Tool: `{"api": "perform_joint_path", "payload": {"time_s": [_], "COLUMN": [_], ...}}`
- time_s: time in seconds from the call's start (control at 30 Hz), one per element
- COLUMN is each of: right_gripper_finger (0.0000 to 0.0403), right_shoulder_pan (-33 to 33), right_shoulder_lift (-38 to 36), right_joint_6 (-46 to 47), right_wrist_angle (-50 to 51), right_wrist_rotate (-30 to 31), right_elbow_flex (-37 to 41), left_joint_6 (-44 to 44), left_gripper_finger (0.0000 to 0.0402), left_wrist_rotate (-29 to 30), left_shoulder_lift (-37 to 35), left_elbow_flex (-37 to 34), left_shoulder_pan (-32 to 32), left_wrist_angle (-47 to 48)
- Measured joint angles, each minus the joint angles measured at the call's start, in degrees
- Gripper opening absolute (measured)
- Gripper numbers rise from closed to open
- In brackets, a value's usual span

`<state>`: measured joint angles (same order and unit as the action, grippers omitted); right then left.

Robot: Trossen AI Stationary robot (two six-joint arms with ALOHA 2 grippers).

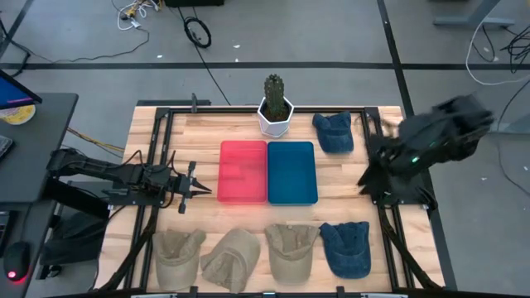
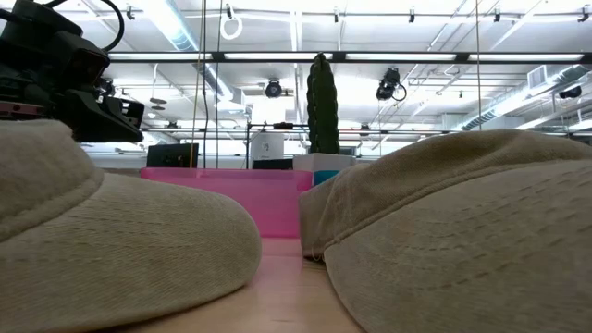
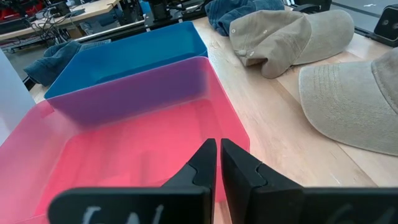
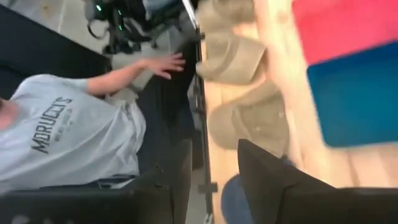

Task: Pick & Place hat
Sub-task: Put the bottom blue cap into the blue bin

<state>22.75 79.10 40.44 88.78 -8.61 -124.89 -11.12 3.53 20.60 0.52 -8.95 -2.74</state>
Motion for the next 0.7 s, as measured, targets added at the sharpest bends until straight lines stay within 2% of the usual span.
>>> {"api": "perform_joint_path", "payload": {"time_s": [0.13,0.47,0.7], "right_gripper_finger": [0.0132,0.0132,0.0132], "right_shoulder_pan": [4.33,16.12,23.09], "right_shoulder_lift": [0.75,0.97,0.96], "right_joint_6": [5.02,16.99,18.82], "right_wrist_angle": [1.19,0.50,-8.85], "right_wrist_rotate": [0.62,0.59,0.00], "right_elbow_flex": [5.39,26.08,38.86], "left_joint_6": [-0.01,-0.01,0.00], "left_gripper_finger": [0.0028,0.0028,0.0028], "left_wrist_rotate": [0.00,0.00,0.00], "left_shoulder_lift": [0.00,0.00,0.01], "left_elbow_flex": [-0.01,0.01,0.00], "left_shoulder_pan": [-0.01,-0.01,-0.01], "left_wrist_angle": [0.00,0.00,0.00]}}
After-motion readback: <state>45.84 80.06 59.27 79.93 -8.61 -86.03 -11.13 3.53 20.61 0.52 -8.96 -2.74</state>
